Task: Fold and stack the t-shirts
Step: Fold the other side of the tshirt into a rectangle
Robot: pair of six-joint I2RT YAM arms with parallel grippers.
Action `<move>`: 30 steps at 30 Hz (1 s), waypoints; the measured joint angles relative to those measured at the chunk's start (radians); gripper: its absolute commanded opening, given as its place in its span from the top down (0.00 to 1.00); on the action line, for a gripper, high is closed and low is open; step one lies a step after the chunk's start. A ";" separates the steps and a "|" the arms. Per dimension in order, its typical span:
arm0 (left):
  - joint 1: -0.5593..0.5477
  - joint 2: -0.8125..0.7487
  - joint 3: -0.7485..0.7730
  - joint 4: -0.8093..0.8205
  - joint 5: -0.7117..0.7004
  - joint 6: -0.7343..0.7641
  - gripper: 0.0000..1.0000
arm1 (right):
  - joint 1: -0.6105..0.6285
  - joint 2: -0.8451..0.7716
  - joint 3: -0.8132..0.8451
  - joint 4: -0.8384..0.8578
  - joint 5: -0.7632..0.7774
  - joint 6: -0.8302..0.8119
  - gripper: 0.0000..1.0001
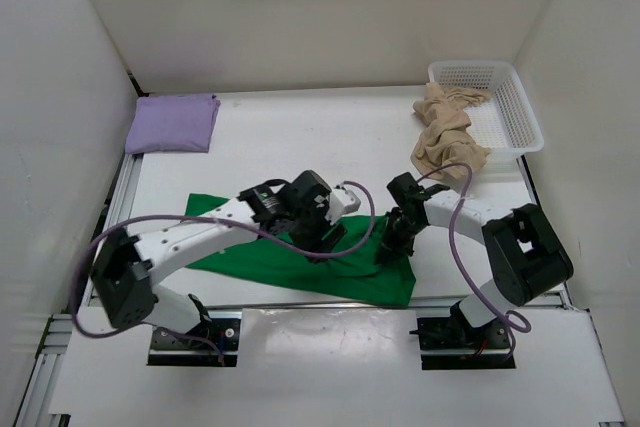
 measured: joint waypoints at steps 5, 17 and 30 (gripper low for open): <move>0.003 0.127 -0.033 0.015 0.118 -0.002 0.31 | -0.004 -0.046 -0.010 0.071 0.002 0.082 1.00; 0.004 0.397 0.038 0.113 0.238 -0.002 0.35 | 0.007 -0.190 -0.133 0.156 0.084 0.224 1.00; -0.334 0.221 0.000 0.114 -0.159 -0.002 0.39 | 0.023 -0.212 -0.155 0.187 0.107 0.282 1.00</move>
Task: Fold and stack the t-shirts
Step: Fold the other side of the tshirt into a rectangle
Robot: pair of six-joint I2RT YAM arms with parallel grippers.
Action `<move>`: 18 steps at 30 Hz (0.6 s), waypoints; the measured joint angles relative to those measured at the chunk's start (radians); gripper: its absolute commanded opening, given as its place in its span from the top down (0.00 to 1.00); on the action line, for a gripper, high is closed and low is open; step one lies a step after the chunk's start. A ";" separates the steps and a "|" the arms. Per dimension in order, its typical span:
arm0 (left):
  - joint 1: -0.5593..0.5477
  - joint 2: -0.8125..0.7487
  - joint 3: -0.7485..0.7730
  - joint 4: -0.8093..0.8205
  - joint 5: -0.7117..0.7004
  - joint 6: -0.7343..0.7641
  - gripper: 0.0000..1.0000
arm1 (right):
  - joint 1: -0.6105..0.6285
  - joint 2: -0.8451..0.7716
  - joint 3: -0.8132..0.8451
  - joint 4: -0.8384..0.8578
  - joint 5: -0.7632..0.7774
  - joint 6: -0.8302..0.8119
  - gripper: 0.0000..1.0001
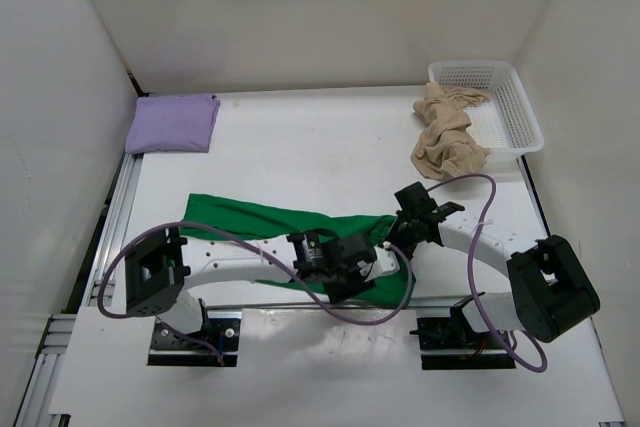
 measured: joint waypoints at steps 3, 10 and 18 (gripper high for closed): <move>-0.045 -0.020 -0.066 0.018 -0.048 0.001 0.39 | 0.000 0.000 0.000 0.004 0.009 0.004 1.00; -0.058 0.029 -0.200 0.079 -0.251 0.001 0.41 | 0.000 -0.003 -0.003 0.016 0.015 0.008 1.00; -0.058 0.012 -0.150 0.105 -0.301 0.001 0.44 | 0.000 -0.026 -0.024 0.019 0.017 0.008 1.00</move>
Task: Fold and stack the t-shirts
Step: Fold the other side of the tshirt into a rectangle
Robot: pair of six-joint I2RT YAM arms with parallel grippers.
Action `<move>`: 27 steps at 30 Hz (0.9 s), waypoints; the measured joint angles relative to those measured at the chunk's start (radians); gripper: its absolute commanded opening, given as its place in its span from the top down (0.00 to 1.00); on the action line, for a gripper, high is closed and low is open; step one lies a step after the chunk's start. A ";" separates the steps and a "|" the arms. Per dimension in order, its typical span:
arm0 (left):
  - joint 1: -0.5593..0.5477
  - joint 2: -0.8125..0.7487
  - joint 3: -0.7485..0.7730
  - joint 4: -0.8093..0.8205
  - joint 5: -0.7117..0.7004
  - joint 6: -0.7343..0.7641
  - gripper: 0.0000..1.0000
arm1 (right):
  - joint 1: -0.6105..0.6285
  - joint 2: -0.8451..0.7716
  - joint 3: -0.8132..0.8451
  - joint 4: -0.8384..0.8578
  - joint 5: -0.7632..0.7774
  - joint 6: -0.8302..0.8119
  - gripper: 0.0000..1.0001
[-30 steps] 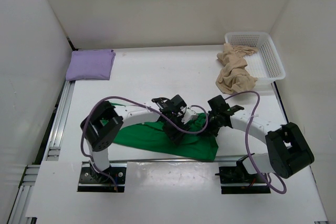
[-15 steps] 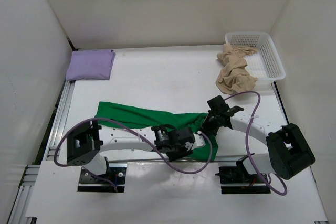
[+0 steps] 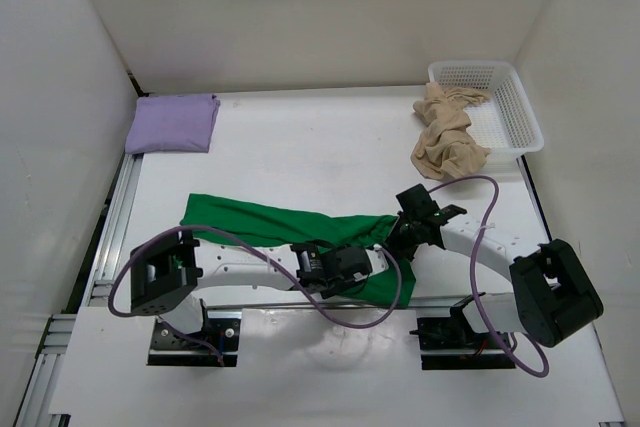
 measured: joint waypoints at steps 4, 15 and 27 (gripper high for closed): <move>0.000 -0.019 0.039 -0.031 0.060 0.000 0.42 | 0.000 0.000 0.000 0.000 0.000 -0.004 1.00; 0.099 0.030 0.116 -0.065 0.145 0.000 0.45 | -0.007 0.000 0.000 0.000 -0.001 -0.009 1.00; 0.124 0.082 0.128 -0.054 0.204 0.000 0.45 | -0.026 0.018 0.001 -0.003 -0.003 -0.023 1.00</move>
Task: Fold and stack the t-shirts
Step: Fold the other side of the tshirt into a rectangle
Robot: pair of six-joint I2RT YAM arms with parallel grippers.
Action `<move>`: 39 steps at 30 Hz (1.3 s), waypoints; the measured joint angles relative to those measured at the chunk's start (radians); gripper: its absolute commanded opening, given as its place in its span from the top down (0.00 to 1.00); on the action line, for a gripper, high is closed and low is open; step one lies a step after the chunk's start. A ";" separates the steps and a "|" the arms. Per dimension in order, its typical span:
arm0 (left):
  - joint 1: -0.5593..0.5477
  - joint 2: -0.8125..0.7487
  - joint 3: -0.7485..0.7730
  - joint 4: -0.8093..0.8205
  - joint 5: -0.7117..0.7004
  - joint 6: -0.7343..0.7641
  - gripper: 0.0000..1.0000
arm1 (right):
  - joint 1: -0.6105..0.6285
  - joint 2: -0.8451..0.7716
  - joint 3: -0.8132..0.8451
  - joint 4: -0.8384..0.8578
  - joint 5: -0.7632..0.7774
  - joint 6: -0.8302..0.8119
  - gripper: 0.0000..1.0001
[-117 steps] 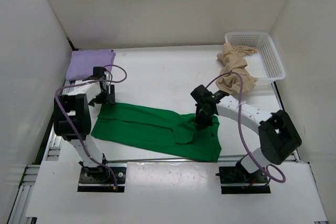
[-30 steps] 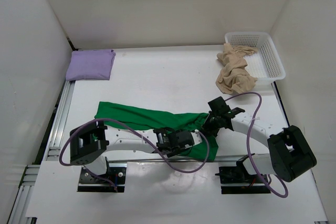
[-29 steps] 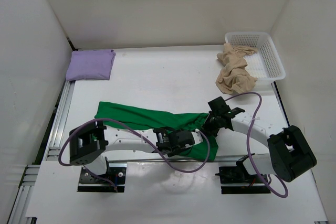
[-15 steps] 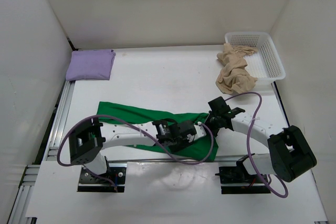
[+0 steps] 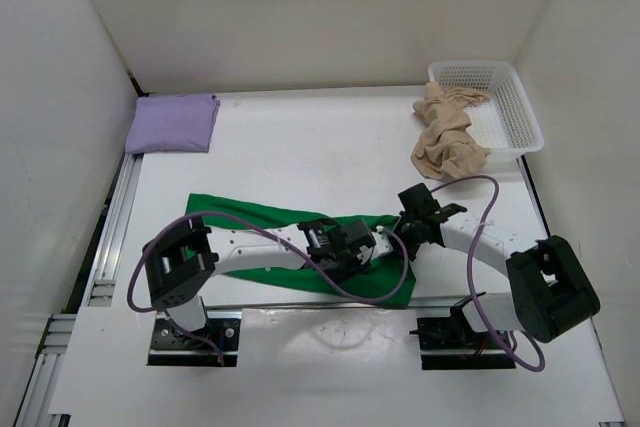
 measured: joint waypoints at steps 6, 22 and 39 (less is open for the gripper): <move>0.002 0.004 -0.008 0.000 0.004 0.000 0.46 | -0.003 0.015 0.002 -0.002 -0.001 -0.010 1.00; 0.040 0.063 -0.008 0.000 -0.009 0.000 0.66 | -0.003 0.015 0.010 -0.003 -0.001 -0.014 1.00; 0.090 0.039 0.029 -0.007 0.012 0.000 0.90 | 0.040 -0.034 0.043 -0.080 0.026 -0.021 1.00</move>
